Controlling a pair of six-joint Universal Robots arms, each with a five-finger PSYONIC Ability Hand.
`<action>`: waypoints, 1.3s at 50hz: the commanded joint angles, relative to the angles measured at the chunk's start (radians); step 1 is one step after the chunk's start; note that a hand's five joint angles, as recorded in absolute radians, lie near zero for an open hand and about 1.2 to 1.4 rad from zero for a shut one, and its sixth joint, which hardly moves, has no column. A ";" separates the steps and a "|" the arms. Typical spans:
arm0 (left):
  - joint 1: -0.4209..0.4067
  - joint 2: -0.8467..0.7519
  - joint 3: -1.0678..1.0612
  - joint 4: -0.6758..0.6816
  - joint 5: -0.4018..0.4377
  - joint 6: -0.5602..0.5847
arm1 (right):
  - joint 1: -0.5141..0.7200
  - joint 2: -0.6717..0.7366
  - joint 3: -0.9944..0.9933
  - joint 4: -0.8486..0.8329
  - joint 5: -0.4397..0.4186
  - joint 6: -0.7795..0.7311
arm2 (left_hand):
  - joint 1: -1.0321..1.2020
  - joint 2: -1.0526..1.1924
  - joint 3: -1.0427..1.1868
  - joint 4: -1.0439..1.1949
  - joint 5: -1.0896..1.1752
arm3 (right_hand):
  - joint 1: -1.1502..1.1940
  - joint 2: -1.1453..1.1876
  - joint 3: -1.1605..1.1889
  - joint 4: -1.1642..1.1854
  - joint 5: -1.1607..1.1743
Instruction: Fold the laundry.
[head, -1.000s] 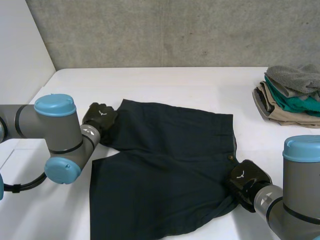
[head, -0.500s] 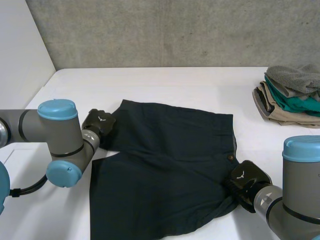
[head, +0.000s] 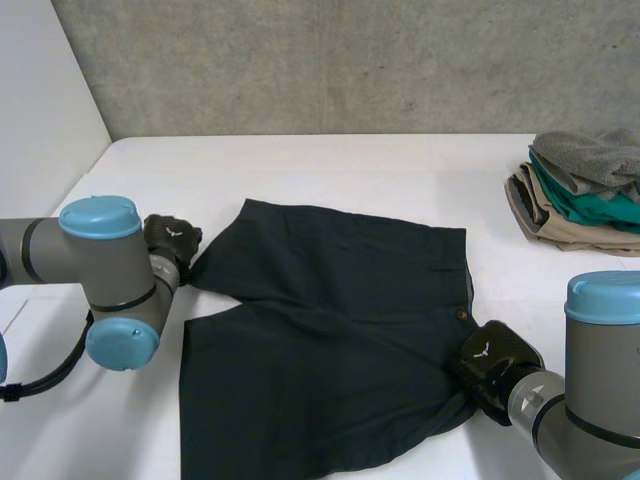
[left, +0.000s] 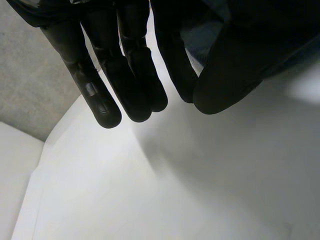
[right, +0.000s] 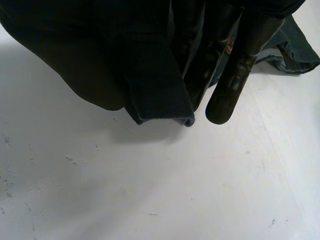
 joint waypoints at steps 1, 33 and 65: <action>-0.005 0.005 -0.028 0.001 0.002 -0.003 | 0.000 0.000 -0.002 -0.002 0.000 0.002 | 0.240 0.202 0.209 0.200 0.240 | 0.411 0.224 0.206 0.204 0.231; -0.225 0.769 -0.683 -0.275 0.146 -0.325 | -0.025 -0.006 -0.064 -0.064 -0.066 0.273 | -0.626 -0.663 -0.657 -0.666 -0.626 | 0.411 0.224 0.206 0.204 0.231; -0.376 0.594 -0.749 -0.185 -0.043 -0.312 | -0.052 -0.032 -0.060 -0.069 -0.069 0.331 | 0.240 0.202 0.209 0.200 0.240 | 0.411 0.224 0.206 0.204 0.231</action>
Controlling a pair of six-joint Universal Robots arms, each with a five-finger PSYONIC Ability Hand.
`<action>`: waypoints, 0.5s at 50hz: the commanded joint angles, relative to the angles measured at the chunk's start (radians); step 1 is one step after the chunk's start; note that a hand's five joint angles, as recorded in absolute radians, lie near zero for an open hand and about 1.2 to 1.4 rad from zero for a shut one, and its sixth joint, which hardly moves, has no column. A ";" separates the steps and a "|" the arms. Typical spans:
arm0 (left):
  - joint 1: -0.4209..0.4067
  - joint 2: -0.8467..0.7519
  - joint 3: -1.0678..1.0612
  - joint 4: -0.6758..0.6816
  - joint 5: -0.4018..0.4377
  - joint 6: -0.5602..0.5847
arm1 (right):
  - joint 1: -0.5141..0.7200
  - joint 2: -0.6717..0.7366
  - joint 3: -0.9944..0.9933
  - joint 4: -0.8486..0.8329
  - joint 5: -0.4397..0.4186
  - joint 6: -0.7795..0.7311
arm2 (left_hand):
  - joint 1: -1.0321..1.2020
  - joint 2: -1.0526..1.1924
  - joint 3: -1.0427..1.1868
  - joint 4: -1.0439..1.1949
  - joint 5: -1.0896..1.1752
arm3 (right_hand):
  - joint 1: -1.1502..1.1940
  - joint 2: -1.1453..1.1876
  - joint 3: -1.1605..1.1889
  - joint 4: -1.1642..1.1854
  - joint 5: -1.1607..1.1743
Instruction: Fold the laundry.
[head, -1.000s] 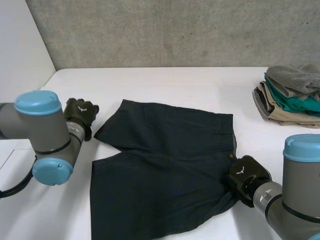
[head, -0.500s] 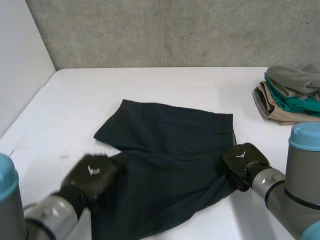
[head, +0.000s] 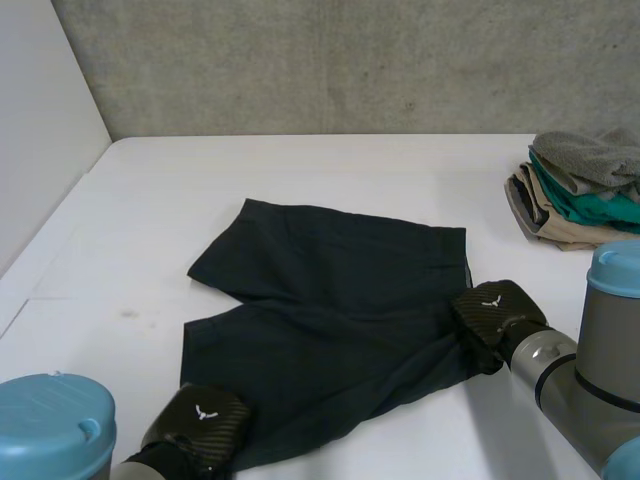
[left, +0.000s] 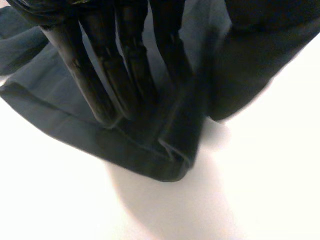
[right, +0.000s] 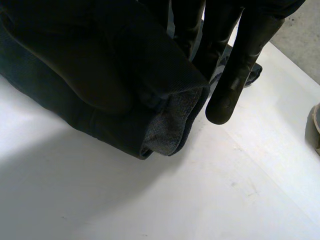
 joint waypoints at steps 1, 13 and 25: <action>-0.038 -0.032 0.010 0.031 -0.087 0.079 | 0.001 -0.032 0.005 0.033 -0.005 -0.038 | 0.350 0.399 0.420 0.415 0.420 | 0.402 0.224 0.206 0.204 0.231; -0.141 0.098 0.013 -0.322 -0.079 0.379 | -0.080 -0.205 0.110 0.487 0.000 -0.502 | 0.350 0.399 0.420 0.415 0.420 | 0.402 0.224 0.206 0.204 0.231; 0.000 -0.138 0.299 0.136 -0.093 0.417 | -0.077 -0.040 -0.053 0.189 -0.002 -0.371 | 0.350 0.399 0.420 0.415 0.420 | 0.402 0.224 0.206 0.204 0.231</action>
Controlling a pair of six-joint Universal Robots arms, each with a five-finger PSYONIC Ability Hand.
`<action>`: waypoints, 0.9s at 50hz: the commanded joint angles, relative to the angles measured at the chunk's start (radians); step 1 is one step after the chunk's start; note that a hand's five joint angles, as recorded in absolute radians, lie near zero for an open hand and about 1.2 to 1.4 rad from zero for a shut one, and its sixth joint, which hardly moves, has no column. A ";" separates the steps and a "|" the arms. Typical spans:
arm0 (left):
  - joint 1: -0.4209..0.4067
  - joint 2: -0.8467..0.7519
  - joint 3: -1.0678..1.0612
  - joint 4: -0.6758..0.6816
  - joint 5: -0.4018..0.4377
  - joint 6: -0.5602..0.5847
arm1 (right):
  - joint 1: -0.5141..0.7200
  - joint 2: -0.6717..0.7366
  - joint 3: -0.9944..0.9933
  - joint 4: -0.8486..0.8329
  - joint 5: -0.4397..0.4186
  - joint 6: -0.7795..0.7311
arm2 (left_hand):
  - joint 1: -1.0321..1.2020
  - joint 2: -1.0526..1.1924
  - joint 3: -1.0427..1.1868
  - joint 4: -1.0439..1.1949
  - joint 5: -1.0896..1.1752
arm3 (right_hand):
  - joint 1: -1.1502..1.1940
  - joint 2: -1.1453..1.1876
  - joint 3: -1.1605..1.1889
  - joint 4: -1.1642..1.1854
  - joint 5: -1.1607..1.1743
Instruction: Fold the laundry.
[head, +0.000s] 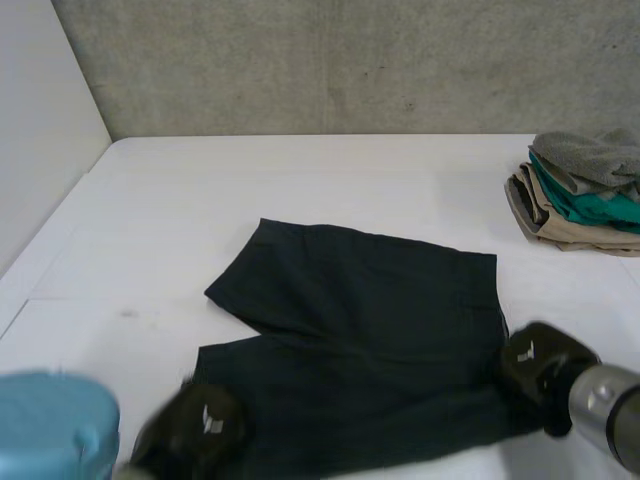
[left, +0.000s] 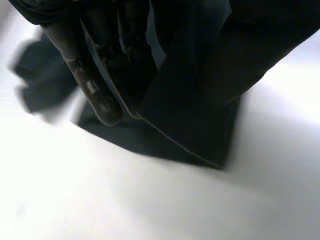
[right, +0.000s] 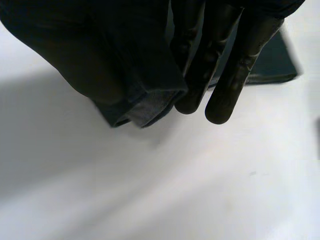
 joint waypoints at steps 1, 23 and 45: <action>0.080 -0.193 0.207 0.303 -0.002 0.027 | 0.011 0.166 -0.119 -0.192 0.023 0.097 | 0.235 0.202 0.210 0.200 0.249 | 0.402 0.224 0.206 0.204 0.231; 0.153 -0.916 0.999 0.766 0.090 0.269 | 0.060 0.675 -0.606 -0.708 0.171 0.010 | -0.459 -0.492 -0.484 -0.494 -0.445 | -0.745 -0.923 -0.941 -0.943 -0.916; 0.140 -0.479 0.494 0.834 0.087 -0.057 | 0.026 0.269 -0.361 -0.332 0.034 0.453 | -0.987 -1.020 -1.012 -1.022 -0.973 | -0.820 -0.998 -1.016 -1.017 -0.991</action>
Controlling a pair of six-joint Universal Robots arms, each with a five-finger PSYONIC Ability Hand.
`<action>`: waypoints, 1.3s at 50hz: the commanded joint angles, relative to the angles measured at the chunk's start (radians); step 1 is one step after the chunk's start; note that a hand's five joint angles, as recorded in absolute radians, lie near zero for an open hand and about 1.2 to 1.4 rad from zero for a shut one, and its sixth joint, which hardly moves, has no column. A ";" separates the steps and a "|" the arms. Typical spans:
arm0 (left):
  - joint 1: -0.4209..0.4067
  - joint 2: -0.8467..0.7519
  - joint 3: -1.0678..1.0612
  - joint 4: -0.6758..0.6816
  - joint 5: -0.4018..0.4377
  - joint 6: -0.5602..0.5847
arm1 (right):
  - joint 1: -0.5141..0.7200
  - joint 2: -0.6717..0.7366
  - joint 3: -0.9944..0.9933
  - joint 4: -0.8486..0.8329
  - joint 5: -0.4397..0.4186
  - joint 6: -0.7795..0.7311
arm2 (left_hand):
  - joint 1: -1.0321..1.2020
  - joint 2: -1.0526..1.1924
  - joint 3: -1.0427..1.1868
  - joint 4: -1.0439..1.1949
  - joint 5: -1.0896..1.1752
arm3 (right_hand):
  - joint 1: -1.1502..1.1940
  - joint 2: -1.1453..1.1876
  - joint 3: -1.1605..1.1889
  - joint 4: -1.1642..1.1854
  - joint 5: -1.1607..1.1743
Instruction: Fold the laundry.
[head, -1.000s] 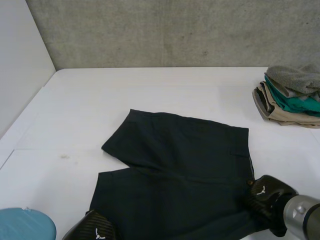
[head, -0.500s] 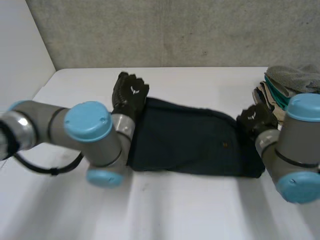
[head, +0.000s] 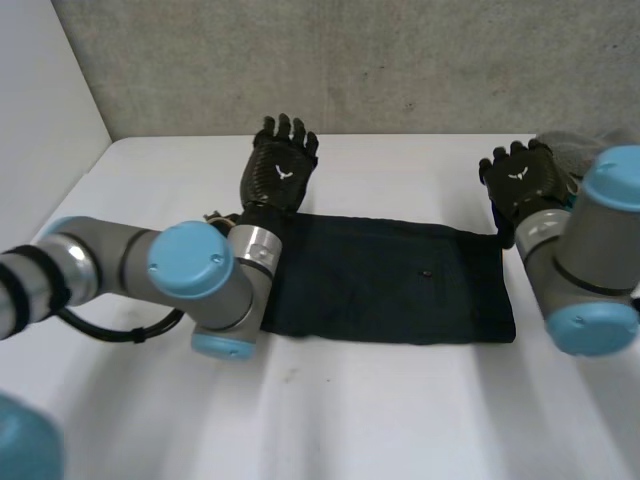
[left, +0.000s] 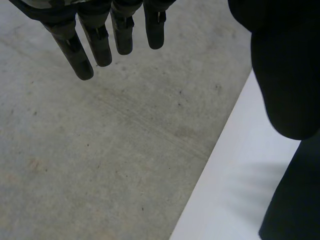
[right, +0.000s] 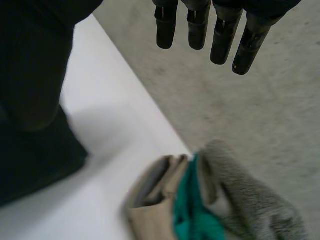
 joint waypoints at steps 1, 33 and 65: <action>0.002 0.239 -0.261 -0.047 -0.027 -0.216 | -0.037 -0.121 0.142 0.286 -0.134 0.185 | -0.014 -0.030 -0.036 -0.029 -0.046 | -0.028 -0.047 -0.039 -0.059 -0.062; 0.018 0.402 -0.510 -0.130 -0.028 -0.339 | -0.264 -0.236 0.360 0.081 -0.165 -0.129 | -0.014 -0.030 -0.036 -0.029 -0.046 | 1.193 1.175 1.182 1.162 1.160; 0.110 0.471 -0.501 -0.167 -0.024 -0.343 | 0.282 0.079 0.090 -0.087 -0.569 -0.395 | -0.014 -0.030 -0.036 -0.029 -0.046 | 0.016 -0.003 0.005 -0.015 -0.018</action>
